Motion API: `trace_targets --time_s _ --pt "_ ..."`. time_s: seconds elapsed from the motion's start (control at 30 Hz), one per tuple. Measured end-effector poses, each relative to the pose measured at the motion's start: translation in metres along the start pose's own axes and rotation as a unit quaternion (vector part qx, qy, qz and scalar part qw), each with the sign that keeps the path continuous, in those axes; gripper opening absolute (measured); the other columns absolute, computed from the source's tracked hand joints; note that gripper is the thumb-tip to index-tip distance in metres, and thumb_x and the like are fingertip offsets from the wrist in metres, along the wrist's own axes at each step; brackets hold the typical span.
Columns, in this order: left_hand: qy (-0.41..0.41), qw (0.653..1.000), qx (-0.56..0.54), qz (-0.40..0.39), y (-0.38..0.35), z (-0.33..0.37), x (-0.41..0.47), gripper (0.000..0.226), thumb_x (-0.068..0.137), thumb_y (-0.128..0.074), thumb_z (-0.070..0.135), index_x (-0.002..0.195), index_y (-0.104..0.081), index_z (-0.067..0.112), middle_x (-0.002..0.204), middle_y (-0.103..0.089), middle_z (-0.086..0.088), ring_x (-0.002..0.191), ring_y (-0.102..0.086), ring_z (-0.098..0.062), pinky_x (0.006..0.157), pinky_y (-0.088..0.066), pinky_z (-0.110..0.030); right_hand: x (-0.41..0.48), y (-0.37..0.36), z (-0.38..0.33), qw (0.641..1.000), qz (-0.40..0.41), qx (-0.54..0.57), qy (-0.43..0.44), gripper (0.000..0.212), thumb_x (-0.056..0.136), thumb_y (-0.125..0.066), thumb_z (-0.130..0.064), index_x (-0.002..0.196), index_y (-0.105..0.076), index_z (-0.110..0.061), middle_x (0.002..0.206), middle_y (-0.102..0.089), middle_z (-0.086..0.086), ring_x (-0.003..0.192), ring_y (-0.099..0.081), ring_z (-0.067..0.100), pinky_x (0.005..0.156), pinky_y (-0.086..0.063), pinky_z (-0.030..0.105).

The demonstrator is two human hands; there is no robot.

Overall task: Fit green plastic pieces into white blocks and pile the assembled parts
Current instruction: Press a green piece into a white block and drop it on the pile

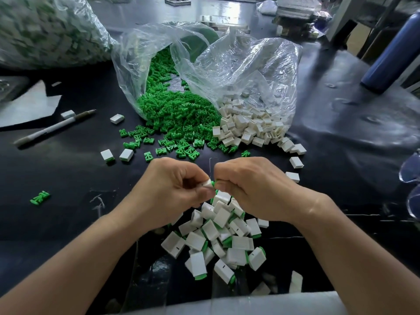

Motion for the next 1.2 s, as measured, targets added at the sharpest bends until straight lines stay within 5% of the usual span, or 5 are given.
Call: trace_targets --time_s 0.37,0.5,0.63,0.8,1.2 --pt "0.014 0.997 -0.064 0.029 0.005 -0.001 0.003 0.02 0.064 -0.073 0.029 0.069 -0.071 0.01 0.055 -0.064 -0.005 0.048 -0.056 -0.009 0.048 -0.047 -0.024 0.0 0.005 0.016 0.989 0.078 0.116 -0.046 0.02 0.09 -0.056 -0.013 0.071 -0.055 -0.007 0.062 -0.052 0.006 0.058 -0.048 0.024 0.056 -0.042 0.041" --pt "0.029 0.972 -0.229 0.042 0.008 -0.002 0.005 0.021 0.06 -0.07 0.019 0.076 -0.07 0.006 0.064 -0.069 -0.005 0.057 -0.063 -0.01 0.053 -0.051 -0.018 -0.003 0.006 0.039 0.903 0.123 0.389 -0.139 0.042 0.081 -0.043 -0.049 0.071 -0.06 -0.012 0.062 -0.06 -0.001 0.056 -0.055 0.008 0.053 -0.044 0.022" --pt "0.005 0.954 -0.296 0.056 0.01 0.003 0.004 0.023 0.058 -0.068 0.009 0.079 -0.069 0.001 0.089 -0.072 -0.008 0.072 -0.066 -0.024 0.066 -0.058 -0.029 0.001 -0.021 0.027 0.816 0.018 0.557 -0.153 0.057 0.076 -0.034 -0.055 0.083 -0.062 -0.007 0.069 -0.065 0.001 0.059 -0.057 0.011 0.054 -0.044 0.019" --pt "-0.02 0.951 -0.307 0.025 0.007 0.013 0.003 0.019 0.062 -0.067 0.01 0.079 -0.072 0.004 0.078 -0.066 -0.022 0.059 -0.057 -0.029 0.055 -0.053 -0.031 0.002 -0.036 0.003 0.731 -0.072 0.664 -0.141 0.063 0.074 -0.035 -0.063 0.092 -0.06 -0.008 0.072 -0.065 0.001 0.061 -0.057 0.009 0.055 -0.044 0.016" --pt "-0.089 0.943 -0.319 0.028 0.003 0.027 0.002 0.019 0.071 -0.058 -0.005 0.088 -0.063 -0.01 0.085 -0.063 -0.026 0.053 -0.063 -0.038 0.051 -0.054 -0.037 0.0 -0.029 0.008 0.822 -0.004 0.544 -0.167 0.045 0.078 -0.029 -0.055 0.067 -0.055 -0.02 0.058 -0.048 -0.007 0.053 -0.041 0.003 0.052 -0.036 0.016"
Point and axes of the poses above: each hand's wrist, its own x-axis towards the middle knuckle, its own y-axis out of the back of the hand, z = x × y, the point moved 10 cm from there along x, towards the middle knuckle
